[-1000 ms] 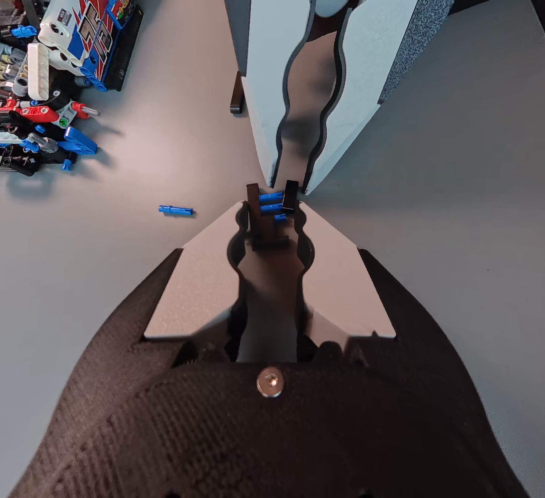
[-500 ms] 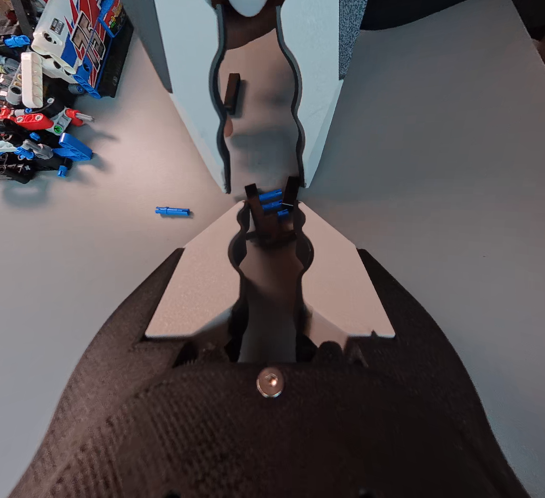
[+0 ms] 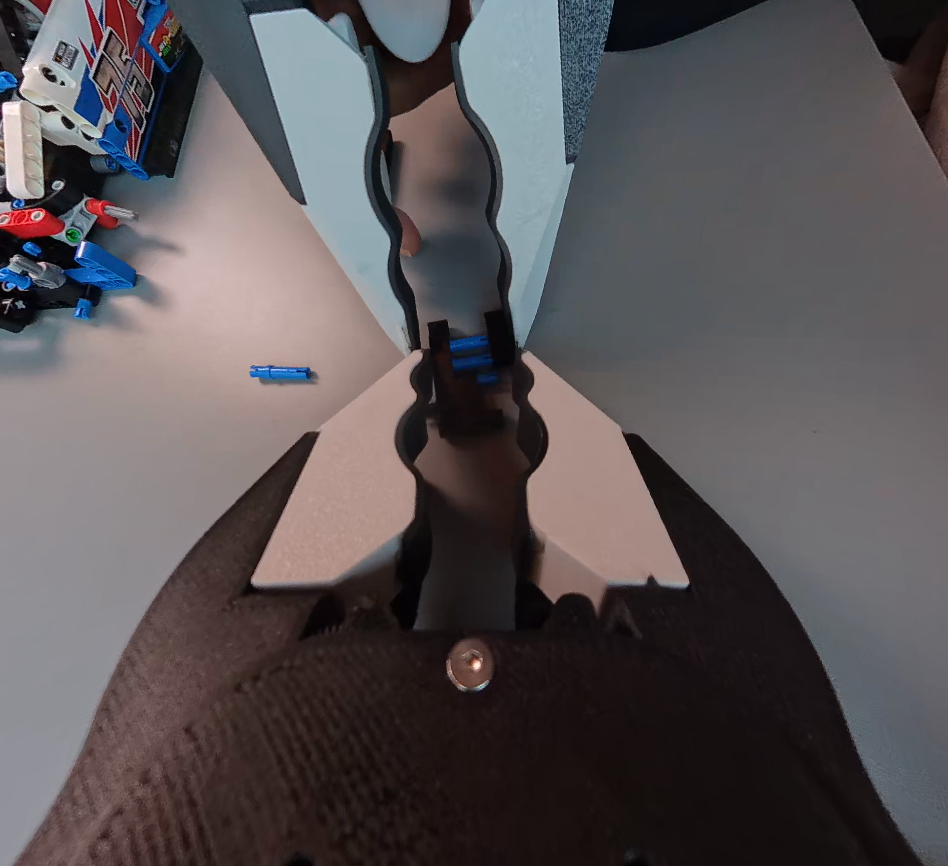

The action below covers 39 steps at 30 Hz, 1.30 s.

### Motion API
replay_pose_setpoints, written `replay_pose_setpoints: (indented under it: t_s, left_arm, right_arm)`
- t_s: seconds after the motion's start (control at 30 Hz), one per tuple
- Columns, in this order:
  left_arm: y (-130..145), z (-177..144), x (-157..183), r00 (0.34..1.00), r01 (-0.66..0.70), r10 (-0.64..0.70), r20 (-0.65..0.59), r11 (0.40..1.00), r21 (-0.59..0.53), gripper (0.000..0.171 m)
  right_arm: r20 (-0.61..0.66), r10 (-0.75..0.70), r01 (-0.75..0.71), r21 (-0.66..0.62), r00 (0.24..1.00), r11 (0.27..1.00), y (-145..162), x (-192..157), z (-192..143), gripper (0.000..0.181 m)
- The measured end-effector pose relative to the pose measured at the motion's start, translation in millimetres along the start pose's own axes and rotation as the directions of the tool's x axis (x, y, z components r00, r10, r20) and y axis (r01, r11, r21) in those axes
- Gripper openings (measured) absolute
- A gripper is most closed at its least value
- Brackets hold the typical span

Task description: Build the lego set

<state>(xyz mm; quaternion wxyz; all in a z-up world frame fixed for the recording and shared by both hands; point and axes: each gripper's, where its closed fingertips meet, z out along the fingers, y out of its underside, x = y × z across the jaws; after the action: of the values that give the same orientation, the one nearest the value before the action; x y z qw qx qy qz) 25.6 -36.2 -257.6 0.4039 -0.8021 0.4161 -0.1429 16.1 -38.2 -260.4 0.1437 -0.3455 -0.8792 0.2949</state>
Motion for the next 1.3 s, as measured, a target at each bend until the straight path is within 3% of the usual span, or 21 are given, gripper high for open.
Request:
replay_pose_setpoints:
  t_s: [1.1,1.3]
  left_arm:
    - [-1.1,0.0,-0.1,0.997,0.062,-0.062,0.051,0.998,-0.002,0.03]
    - [-0.3,-4.5,-0.3,0.991,0.128,-0.128,0.039,0.992,0.004,0.042]
  right_arm:
    - [-0.039,0.061,-0.061,-0.002,0.997,0.998,2.0,-2.2,-1.7,0.029]
    - [-0.046,0.06,-0.06,-0.004,0.997,0.998,2.1,-2.3,-1.7,0.029]
